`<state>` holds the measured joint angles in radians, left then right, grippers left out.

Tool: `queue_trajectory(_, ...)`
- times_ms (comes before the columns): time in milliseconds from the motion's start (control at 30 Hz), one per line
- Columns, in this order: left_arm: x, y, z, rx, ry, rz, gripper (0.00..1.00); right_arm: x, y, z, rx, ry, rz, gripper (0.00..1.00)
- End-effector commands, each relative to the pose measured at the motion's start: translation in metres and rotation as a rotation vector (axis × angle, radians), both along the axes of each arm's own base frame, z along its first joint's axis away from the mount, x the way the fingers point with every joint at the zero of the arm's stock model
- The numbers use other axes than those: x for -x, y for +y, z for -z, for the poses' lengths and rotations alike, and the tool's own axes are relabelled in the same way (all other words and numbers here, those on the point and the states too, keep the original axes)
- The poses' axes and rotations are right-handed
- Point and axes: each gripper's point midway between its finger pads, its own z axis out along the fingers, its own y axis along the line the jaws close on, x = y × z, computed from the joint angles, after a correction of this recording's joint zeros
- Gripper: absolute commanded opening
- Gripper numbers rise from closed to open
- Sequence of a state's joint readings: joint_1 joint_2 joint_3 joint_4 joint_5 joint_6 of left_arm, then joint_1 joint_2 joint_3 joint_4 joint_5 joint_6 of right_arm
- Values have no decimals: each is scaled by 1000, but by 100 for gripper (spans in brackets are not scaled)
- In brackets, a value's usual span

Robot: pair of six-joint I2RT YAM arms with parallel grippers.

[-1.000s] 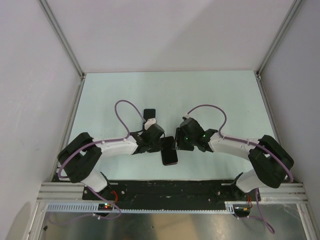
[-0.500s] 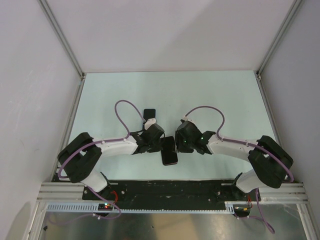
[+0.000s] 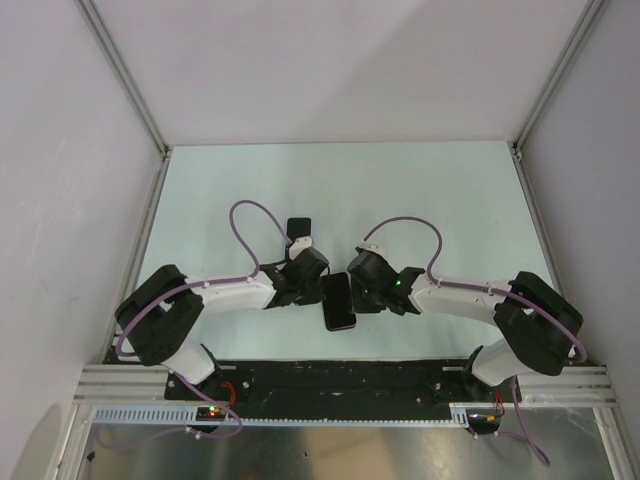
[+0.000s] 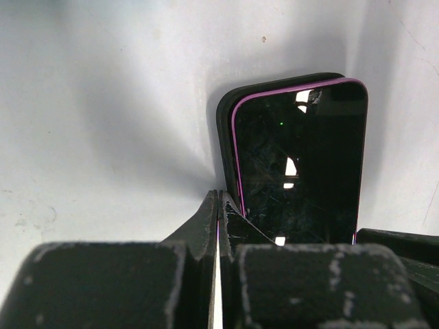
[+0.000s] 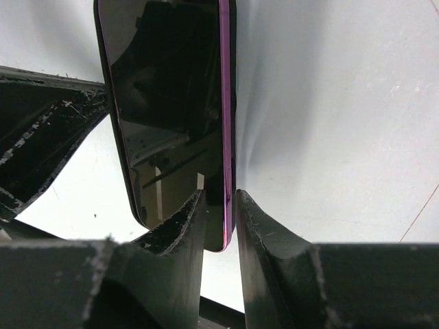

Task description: Put the phone into the phone case

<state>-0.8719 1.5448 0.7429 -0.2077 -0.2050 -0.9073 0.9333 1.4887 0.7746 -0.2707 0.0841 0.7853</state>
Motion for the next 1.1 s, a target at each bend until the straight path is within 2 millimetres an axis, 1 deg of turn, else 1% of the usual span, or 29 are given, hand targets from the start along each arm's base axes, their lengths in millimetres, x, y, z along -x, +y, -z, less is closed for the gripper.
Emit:
queue_trajectory(0,-7,-13,-16,53,-35,20,0,-5,7,-5,5,-23,14,26)
queue_trajectory(133,-8,-14,-16,55,-35,21,0,-3,11,-4,-2,-18,2,15)
queue_trajectory(300,-7,-15,-15,56,-27,23,0,2,15,1,-3,-3,-11,8)
queue_trajectory(500,-6,-17,-13,64,-22,26,0,5,22,10,5,16,-35,4)
queue_trajectory(700,-5,-23,-11,73,-14,35,0,10,25,21,29,37,-47,3)
queue_trajectory(833,-4,-23,-10,75,-12,33,0,15,28,29,45,52,-60,2)
queue_trajectory(1067,-4,-24,-10,80,-12,36,0,23,27,45,92,74,-68,1)
